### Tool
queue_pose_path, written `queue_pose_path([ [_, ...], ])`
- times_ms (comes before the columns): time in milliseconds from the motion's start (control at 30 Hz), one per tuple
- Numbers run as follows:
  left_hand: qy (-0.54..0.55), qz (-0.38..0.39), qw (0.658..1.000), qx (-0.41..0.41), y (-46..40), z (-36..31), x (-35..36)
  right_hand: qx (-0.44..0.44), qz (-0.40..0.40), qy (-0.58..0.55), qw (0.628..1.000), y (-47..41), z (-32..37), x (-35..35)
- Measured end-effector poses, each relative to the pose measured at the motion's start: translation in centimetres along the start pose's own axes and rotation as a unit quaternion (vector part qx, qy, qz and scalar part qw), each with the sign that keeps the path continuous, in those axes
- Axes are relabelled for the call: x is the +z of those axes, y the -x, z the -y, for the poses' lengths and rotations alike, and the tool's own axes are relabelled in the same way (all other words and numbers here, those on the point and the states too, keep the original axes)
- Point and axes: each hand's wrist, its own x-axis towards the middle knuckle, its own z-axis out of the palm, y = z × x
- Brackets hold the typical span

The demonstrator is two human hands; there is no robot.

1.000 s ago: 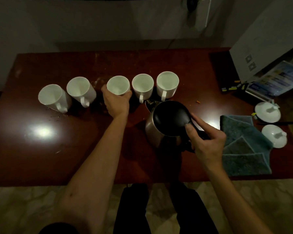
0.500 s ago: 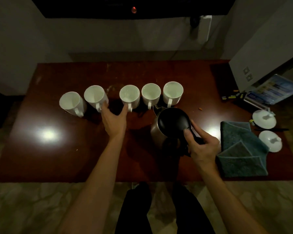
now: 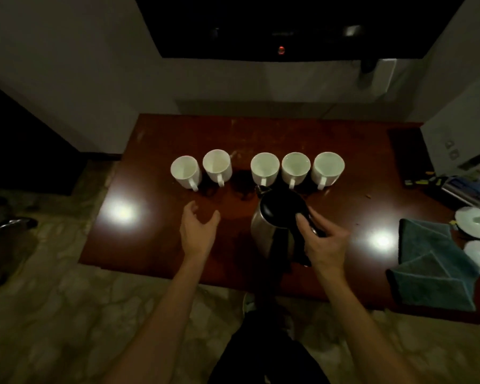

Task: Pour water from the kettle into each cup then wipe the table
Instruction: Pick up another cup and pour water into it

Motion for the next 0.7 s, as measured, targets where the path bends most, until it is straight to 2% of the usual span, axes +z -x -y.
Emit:
queue_pose_path([
  [167, 0.014, 0.020, 1.000, -0.014, -0.1, 0.4, -0.6, -0.002, 0.037, -0.009, 0.999, 0.9, 0.3, 3.9],
  [500, 0.052, 0.111, 0.991, -0.045, -6.7, -1.6, 2.0, -0.034, -0.033, 0.004, 0.999, 1.1, -0.6, 9.6],
  [700, 0.071, 0.141, 0.986, -0.059, -10.8, -1.6, 4.3, -0.017, -0.056, -0.023, 0.998, 2.0, -1.6, 11.6],
])
